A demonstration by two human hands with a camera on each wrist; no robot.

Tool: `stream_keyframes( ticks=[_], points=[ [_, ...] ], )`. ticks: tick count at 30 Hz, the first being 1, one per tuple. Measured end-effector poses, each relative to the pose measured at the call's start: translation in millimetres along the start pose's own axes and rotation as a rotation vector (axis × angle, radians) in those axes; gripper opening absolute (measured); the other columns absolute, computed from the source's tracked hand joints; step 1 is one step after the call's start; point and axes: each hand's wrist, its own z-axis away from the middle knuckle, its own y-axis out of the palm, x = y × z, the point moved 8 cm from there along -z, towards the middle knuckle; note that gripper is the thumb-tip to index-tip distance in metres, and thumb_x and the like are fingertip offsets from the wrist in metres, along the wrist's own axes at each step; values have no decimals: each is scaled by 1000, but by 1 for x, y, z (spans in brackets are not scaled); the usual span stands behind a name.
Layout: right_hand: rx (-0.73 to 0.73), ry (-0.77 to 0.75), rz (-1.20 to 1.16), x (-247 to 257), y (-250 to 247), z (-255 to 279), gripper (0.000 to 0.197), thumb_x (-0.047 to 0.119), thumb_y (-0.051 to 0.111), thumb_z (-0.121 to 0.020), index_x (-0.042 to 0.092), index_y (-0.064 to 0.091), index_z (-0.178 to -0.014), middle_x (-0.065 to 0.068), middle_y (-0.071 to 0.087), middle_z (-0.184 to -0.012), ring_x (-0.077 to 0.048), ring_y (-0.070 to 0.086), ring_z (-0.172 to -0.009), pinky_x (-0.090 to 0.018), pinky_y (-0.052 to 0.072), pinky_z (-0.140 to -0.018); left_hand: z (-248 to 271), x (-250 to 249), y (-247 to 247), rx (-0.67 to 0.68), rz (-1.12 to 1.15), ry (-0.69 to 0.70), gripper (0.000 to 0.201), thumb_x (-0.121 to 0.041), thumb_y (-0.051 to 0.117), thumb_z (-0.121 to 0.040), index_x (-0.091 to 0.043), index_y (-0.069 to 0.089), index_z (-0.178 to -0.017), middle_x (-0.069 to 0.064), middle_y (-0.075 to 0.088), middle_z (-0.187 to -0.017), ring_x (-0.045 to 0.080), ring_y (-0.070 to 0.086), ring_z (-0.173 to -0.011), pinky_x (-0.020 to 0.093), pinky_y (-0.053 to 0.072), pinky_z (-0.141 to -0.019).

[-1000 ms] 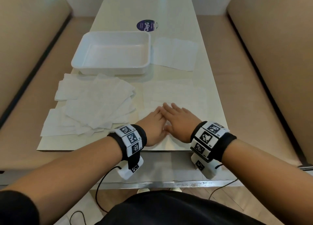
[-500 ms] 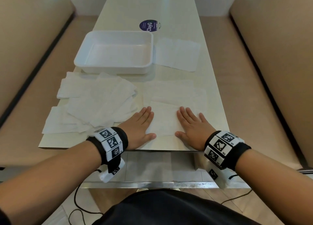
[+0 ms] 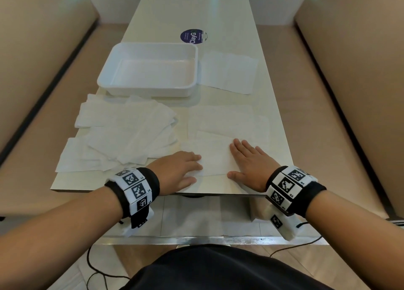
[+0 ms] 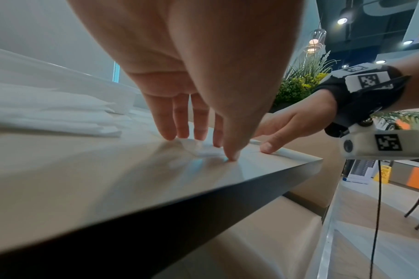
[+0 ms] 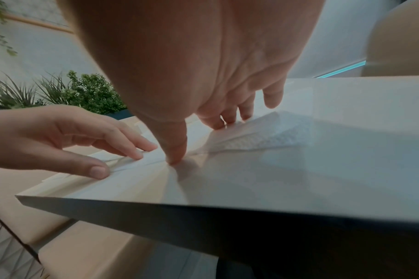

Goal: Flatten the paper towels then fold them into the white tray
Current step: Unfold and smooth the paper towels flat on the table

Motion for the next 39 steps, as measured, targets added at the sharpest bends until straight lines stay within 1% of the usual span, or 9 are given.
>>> stream_keyframes(
  ticks=[7,11,16,20,22,24,28,31,39],
  points=[
    [-56,-30,-45,0,-12,6,85,54,45,-93,21,-7,-152,-2,-11,-160,-21,-8,-148,-38,0,-119,-9,-13,-14,-111,-59,81,23,-30,47,-93,-12,62,-94,6,64,-109,27,59,-100,42,50,-79],
    [-151,-131,-25,17,-29,10,81,54,52,-89,29,8,-152,1,-5,-161,-19,-2,-148,-39,-2,-119,-14,-5,-30,-114,66,-58,17,-31,52,-92,-20,59,-101,-3,64,-103,18,57,-94,35,46,-82],
    [-248,-145,-39,36,-47,7,40,30,40,-97,32,47,-136,4,57,-135,-13,49,-126,-34,10,-117,-17,4,-51,-185,294,-148,18,-32,56,-87,-24,63,-101,-7,66,-113,10,60,-107,26,45,-89],
    [-316,-114,-89,34,-61,13,36,25,34,-101,29,56,-130,4,67,-120,-16,59,-112,-29,18,-114,-16,2,-56,-126,262,-153,52,-58,65,-75,-35,52,-120,-19,52,-124,4,50,-113,30,42,-98],
    [-337,-115,-101,31,-65,15,36,27,35,-101,29,55,-131,5,67,-120,-17,58,-111,-28,22,-111,-18,-2,-52,-104,143,-144,51,-56,64,-81,-32,52,-125,-19,54,-117,6,52,-108,29,43,-92],
    [-363,-93,-147,23,-68,16,38,30,41,-99,30,49,-136,6,61,-129,-17,54,-116,-29,29,-106,-21,-4,-57,-202,60,-124,28,-44,53,-93,-25,60,-113,-6,67,-103,17,61,-95,31,46,-80],
    [-321,6,-221,-15,-60,9,77,37,58,-89,23,16,-152,1,28,-155,-20,33,-137,-33,33,-108,-16,0,-69,-356,162,-116,21,-37,47,-98,-20,59,-102,-4,60,-74,18,53,-66,31,40,-64],
    [-185,80,-201,-33,-37,6,95,43,61,-86,20,-4,-153,-2,7,-160,-20,20,-144,-35,28,-112,-11,4,-81,-405,147,-117,18,-35,48,-98,-19,57,-99,-4,57,-70,20,51,-63,31,40,-61],
    [-135,69,-144,-33,-10,6,73,45,40,-97,18,3,-153,-4,-6,-161,-21,-2,-148,-33,10,-118,8,37,-125,-600,223,-217,16,-31,51,-97,-16,56,-98,4,60,-73,25,53,-64,29,36,-60]
  ],
)
